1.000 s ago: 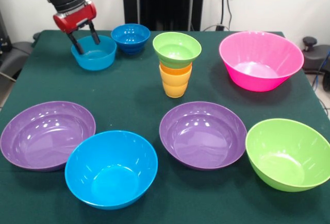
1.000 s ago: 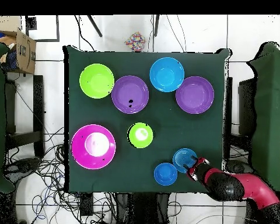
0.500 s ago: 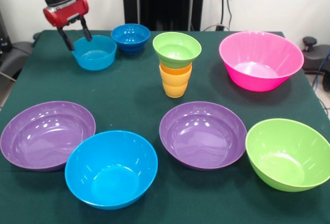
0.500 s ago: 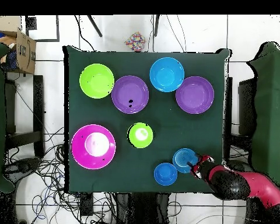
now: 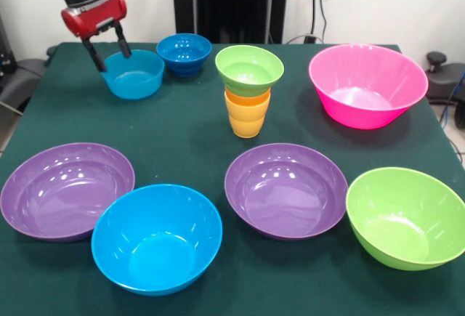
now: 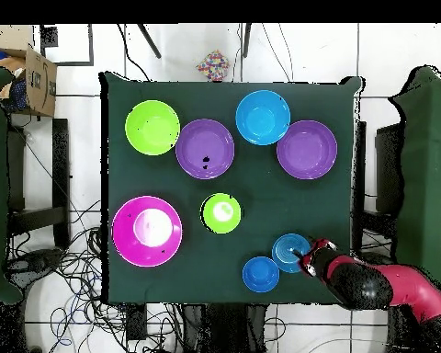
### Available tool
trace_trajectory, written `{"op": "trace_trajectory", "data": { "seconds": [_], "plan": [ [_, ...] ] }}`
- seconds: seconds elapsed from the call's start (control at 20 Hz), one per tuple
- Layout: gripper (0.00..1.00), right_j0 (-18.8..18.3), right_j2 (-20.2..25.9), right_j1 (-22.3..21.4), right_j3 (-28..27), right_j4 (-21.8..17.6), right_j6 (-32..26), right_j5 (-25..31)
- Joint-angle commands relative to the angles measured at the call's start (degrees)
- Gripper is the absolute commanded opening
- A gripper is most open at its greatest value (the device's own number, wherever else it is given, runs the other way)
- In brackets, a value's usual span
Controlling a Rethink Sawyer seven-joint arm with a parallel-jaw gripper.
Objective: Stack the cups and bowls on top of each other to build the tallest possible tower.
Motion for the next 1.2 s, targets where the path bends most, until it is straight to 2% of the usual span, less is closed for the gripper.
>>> {"op": "trace_trajectory", "data": {
  "seconds": [0.05, 0.5, 1.2],
  "plan": [
    [1.00, 3.56, -0.60, 3.36, -3.86, -2.76, -9.75, -1.30],
    [1.00, 3.20, -2.18, 8.50, -7.10, -5.88, -11.26, -4.36],
    [1.00, 2.29, -2.01, 13.97, -12.03, -5.87, -15.99, -3.83]
  ]
}}
